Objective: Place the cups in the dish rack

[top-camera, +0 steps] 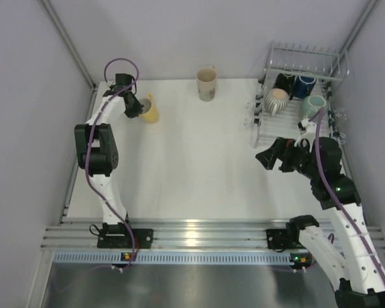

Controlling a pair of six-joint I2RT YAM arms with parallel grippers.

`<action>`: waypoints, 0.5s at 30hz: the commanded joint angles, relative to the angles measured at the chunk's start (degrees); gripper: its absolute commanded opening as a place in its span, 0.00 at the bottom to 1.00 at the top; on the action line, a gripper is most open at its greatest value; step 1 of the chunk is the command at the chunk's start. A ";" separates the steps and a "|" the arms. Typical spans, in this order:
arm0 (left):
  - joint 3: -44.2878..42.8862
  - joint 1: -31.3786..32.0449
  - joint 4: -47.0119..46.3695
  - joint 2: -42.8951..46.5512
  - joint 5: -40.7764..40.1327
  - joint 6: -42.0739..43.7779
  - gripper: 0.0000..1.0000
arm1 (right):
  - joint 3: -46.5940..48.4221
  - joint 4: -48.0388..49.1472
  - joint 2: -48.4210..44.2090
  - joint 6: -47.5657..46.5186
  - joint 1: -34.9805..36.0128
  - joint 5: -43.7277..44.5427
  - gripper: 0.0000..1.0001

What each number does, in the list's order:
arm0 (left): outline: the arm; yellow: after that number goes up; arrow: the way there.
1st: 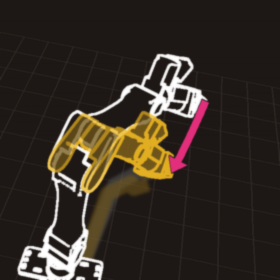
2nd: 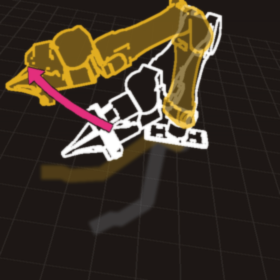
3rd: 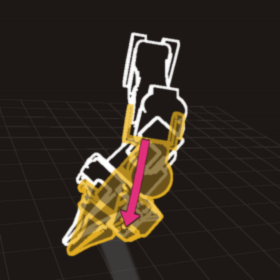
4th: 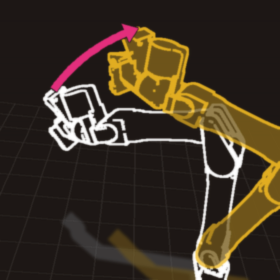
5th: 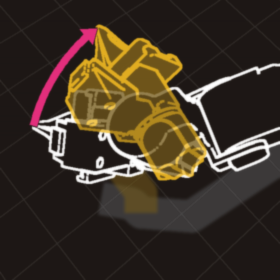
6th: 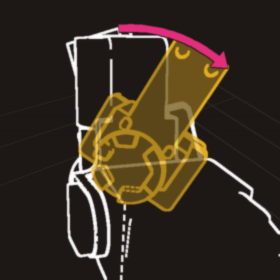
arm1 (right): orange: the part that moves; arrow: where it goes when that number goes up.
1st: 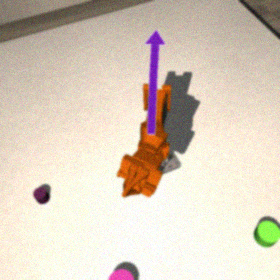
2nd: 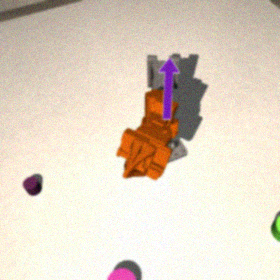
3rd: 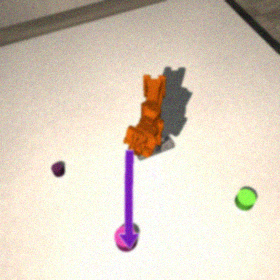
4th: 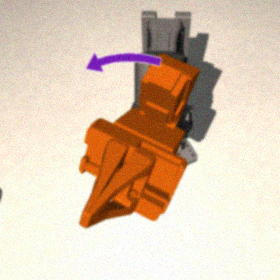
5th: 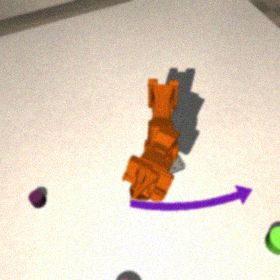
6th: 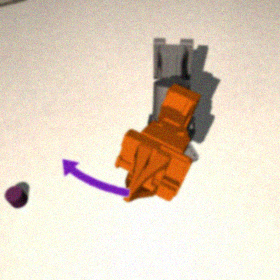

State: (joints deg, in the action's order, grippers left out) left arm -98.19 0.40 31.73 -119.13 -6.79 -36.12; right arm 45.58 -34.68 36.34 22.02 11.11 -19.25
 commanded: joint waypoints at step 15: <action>37.09 1.61 -30.40 37.45 45.97 -6.23 0.00 | -10.59 27.32 -6.90 12.84 0.31 -21.44 0.99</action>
State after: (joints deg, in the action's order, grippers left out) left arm -63.16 0.84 16.62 -92.31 24.40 -36.01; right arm 38.54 -23.70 28.73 28.03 11.11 -32.10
